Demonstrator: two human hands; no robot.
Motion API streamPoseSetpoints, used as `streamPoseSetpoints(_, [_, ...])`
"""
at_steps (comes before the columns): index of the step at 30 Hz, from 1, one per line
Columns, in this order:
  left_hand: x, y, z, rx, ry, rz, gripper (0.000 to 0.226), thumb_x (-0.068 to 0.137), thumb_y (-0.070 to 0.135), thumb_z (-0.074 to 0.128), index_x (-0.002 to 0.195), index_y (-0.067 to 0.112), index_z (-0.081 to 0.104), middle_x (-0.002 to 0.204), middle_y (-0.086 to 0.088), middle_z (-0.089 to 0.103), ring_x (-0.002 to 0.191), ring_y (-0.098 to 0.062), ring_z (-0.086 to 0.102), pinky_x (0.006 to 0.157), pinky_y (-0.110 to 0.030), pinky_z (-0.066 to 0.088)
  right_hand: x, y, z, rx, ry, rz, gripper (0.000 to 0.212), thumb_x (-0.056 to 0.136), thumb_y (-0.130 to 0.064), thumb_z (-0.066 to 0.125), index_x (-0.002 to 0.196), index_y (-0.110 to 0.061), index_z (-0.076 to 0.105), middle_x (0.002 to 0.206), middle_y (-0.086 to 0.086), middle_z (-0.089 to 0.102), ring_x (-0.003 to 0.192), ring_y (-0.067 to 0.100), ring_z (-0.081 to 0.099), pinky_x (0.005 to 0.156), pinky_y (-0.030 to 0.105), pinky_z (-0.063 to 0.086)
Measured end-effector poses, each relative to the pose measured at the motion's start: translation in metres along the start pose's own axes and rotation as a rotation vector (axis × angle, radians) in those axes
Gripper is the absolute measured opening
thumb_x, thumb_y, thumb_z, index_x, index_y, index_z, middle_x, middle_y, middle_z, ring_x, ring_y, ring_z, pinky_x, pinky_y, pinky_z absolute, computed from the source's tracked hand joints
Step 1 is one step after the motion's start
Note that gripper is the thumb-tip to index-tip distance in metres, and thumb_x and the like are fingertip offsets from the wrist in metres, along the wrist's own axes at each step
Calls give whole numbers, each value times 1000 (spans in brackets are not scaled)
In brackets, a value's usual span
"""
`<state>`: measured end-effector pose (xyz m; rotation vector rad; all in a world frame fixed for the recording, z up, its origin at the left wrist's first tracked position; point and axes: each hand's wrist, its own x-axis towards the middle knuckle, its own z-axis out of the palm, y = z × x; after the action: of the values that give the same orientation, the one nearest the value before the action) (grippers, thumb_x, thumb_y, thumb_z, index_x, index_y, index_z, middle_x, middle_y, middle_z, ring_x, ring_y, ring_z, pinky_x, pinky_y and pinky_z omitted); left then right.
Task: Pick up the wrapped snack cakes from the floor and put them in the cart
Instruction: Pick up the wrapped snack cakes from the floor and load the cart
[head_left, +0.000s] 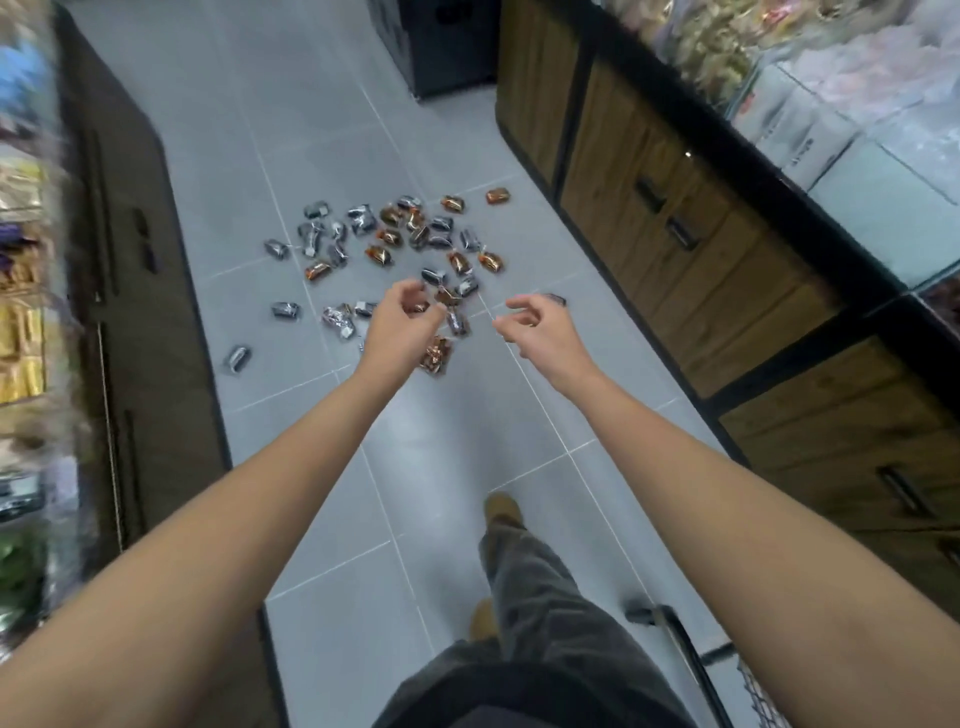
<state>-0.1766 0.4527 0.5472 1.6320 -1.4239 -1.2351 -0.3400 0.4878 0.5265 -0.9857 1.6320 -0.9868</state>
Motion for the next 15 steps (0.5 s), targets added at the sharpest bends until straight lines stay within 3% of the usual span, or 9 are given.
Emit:
streamPoseSetpoints(1, [9, -2, -8, -2, 11, -8, 43, 91, 11, 58, 131, 5, 45, 119, -5, 54, 87, -10, 55, 61, -3, 40, 12, -2, 9, -5, -16, -3, 24, 85, -16, 66, 106, -15, 56, 96, 9, 62, 83, 16, 56, 66, 20, 41])
streamPoseSetpoints(4, [43, -10, -31, 30, 18, -40, 46, 90, 16, 60, 133, 8, 44, 127, -6, 54, 104, -14, 53, 82, -16, 40, 51, -7, 36, -23, -48, -14, 26, 86, -15, 65, 110, -12, 57, 89, 5, 59, 76, 13, 56, 57, 13, 40])
streamPoseSetpoints(6, [73, -16, -44, 48, 24, -68, 49, 89, 17, 61, 135, 9, 43, 129, -6, 53, 103, -13, 51, 86, -21, 37, 80, -11, 54, -31, -66, -19, 30, 86, -15, 66, 114, -11, 57, 85, 1, 57, 72, 9, 54, 52, 8, 39])
streamPoseSetpoints(11, [156, -23, -72, 143, -7, -117, 52, 88, 19, 61, 136, 11, 42, 130, -5, 51, 104, -14, 50, 85, -21, 35, 165, -23, 96, -32, -110, 13, 31, 85, -17, 67, 114, -13, 56, 84, -4, 57, 76, 7, 53, 60, 19, 39])
streamPoseSetpoints(15, [222, -19, -83, 226, -93, -154, 56, 87, 18, 62, 138, 13, 41, 133, -5, 50, 108, -17, 53, 89, -25, 38, 228, -38, 119, -17, -93, 63, 24, 84, -20, 67, 105, -21, 55, 86, -2, 61, 76, 8, 57, 62, 20, 42])
